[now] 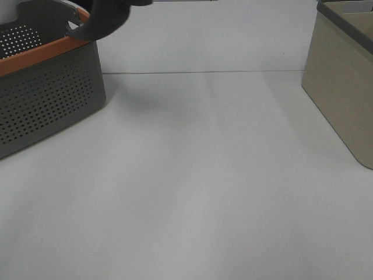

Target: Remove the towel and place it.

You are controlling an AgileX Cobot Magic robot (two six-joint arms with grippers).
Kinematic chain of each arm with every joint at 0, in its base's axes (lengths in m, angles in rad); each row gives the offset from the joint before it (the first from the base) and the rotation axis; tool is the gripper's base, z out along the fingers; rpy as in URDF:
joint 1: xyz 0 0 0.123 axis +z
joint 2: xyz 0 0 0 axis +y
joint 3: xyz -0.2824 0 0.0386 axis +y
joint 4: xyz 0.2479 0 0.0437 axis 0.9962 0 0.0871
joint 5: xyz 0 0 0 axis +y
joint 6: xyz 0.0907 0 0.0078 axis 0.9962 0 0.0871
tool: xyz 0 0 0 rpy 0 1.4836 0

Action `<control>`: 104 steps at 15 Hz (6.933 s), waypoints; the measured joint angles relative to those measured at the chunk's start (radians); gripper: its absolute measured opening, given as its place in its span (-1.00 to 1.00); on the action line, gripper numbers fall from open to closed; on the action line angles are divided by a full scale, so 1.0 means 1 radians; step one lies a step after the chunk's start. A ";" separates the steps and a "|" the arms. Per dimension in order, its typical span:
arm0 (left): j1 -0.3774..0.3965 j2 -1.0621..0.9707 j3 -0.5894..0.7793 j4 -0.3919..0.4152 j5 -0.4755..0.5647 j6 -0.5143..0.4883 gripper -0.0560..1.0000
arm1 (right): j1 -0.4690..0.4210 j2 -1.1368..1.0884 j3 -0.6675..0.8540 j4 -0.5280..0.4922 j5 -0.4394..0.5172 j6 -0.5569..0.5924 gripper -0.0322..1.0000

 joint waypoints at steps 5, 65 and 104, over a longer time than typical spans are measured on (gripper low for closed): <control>-0.026 0.000 0.000 -0.113 0.018 0.068 -0.89 | 0.000 0.239 -0.008 0.248 -0.220 -0.272 0.49; -0.245 0.297 -0.092 0.323 0.351 -0.327 -0.89 | 0.784 1.773 -0.520 1.252 -1.796 -0.673 0.37; 0.259 -0.001 0.701 0.379 -0.336 -0.916 -0.89 | 0.282 1.421 -0.952 -0.462 -0.260 -0.469 -0.90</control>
